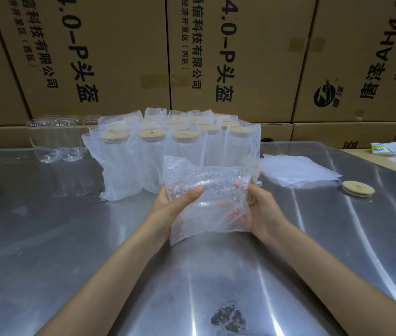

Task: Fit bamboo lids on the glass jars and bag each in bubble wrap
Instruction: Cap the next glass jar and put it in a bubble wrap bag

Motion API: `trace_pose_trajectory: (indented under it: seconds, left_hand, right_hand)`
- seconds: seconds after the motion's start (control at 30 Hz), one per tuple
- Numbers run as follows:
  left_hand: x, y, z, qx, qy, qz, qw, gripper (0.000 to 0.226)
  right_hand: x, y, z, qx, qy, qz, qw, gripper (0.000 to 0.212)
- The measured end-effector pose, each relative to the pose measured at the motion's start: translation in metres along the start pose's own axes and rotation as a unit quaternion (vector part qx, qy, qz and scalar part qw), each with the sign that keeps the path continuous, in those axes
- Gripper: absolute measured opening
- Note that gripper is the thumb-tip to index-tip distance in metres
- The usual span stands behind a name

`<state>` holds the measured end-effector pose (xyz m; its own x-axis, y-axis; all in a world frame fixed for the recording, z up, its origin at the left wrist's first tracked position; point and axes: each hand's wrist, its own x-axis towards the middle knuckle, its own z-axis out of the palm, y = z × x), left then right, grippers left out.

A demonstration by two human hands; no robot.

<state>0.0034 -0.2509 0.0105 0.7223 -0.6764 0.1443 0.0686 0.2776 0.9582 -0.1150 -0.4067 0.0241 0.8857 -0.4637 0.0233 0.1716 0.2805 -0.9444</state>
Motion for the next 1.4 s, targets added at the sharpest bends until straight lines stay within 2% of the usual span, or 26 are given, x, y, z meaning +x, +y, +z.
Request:
trace_pose_trajectory:
  seconds: [0.1,0.17,0.23,0.3,0.37,0.47,0.53,0.6,0.67,0.73,0.87,1.0,1.07,1.2,1.27,1.33,1.4]
  left_hand:
    - [-0.002,0.003,0.000,-0.026,0.012,-0.005,1.000,0.086]
    - [-0.004,0.006,0.002,-0.063,0.039,-0.017,0.997,0.084]
    - [-0.004,0.010,0.003,-0.117,0.046,-0.037,0.991,0.080]
    - [-0.006,0.014,0.006,-0.171,0.012,-0.028,0.985,0.058]
    - [-0.009,0.017,0.010,-0.219,0.001,-0.021,0.975,0.046]
    - [-0.013,0.018,0.018,-0.240,-0.001,-0.016,0.971,0.055]
    - [-0.017,0.017,0.028,-0.229,0.005,-0.022,0.973,0.062]
    - [-0.023,0.013,0.039,-0.206,0.035,-0.030,0.977,0.070]
    - [-0.026,0.008,0.048,-0.160,0.075,-0.019,0.984,0.075]
    - [-0.028,0.004,0.053,-0.127,0.084,0.008,0.988,0.074]
    - [-0.030,-0.001,0.057,-0.105,0.055,0.041,0.992,0.069]
    - [-0.030,-0.006,0.057,-0.091,-0.001,0.059,0.994,0.065]
    - [-0.028,-0.007,0.056,-0.058,-0.035,0.058,0.996,0.064]
    - [-0.026,-0.011,0.052,0.053,-0.051,0.044,0.996,0.076]
    - [-0.025,-0.013,0.050,0.106,-0.061,0.063,0.991,0.078]
    - [-0.023,-0.012,0.049,0.144,-0.078,0.094,0.982,0.079]
    - [-0.020,-0.008,0.048,0.168,-0.092,0.128,0.973,0.072]
  right_hand:
    - [0.000,-0.003,0.002,-0.032,0.001,-0.006,0.999,0.058]
    - [0.002,-0.006,0.002,-0.036,0.031,-0.037,0.998,0.056]
    - [0.004,-0.010,-0.002,-0.014,0.112,-0.092,0.989,0.070]
    - [0.003,-0.014,-0.005,0.007,0.154,-0.123,0.980,0.083]
    - [0.001,-0.012,-0.004,0.009,0.106,-0.088,0.990,0.090]
    - [-0.009,0.003,0.014,-0.022,-0.046,0.018,0.999,0.080]
    - [-0.015,0.016,0.027,-0.055,-0.136,0.034,0.989,0.078]
    - [-0.019,0.024,0.037,-0.031,-0.181,0.010,0.983,0.069]
    - [-0.023,0.021,0.042,0.027,-0.153,0.010,0.988,0.067]
    - [-0.021,0.016,0.039,0.081,-0.109,0.002,0.991,0.069]
    - [-0.018,-0.003,0.027,0.139,-0.074,-0.058,0.986,0.050]
    - [-0.017,-0.013,0.019,0.128,-0.044,-0.105,0.985,0.044]
    - [-0.017,-0.014,0.015,0.128,-0.028,-0.109,0.985,0.048]
    - [-0.017,-0.020,0.015,0.046,0.036,-0.133,0.989,0.069]
    - [-0.017,-0.018,0.016,-0.016,0.063,-0.174,0.983,0.064]
    - [-0.017,-0.013,0.018,-0.067,0.052,-0.212,0.974,0.054]
    - [-0.017,-0.009,0.021,-0.106,0.027,-0.232,0.967,0.058]
